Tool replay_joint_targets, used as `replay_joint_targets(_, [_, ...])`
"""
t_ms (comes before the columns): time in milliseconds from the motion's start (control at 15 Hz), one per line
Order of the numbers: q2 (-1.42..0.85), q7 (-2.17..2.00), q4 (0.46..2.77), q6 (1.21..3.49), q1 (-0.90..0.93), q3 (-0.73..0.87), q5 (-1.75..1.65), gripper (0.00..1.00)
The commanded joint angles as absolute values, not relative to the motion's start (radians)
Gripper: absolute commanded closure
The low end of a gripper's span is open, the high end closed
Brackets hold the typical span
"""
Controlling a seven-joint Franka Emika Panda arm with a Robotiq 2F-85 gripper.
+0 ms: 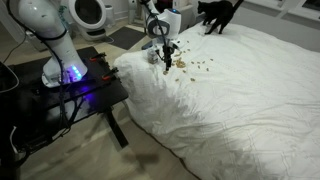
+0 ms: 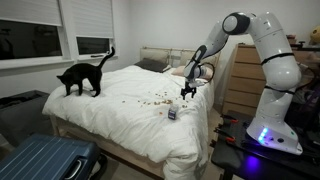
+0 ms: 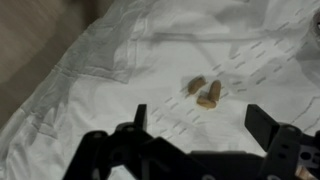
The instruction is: Pick up some of the objects on the bed and place them in the jar
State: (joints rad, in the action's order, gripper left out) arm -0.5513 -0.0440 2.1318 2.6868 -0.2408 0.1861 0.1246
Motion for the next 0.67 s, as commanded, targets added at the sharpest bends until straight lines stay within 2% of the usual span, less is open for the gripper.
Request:
replay_joint_targets(0, [-0.577, -0.03, 2.131, 2.74, -0.256, 0.162, 0.133, 0.0])
replay_joint_targets(600, [-0.641, -0.037, 2.111, 2.768, -0.255, 0.14, 0.134, 0.0])
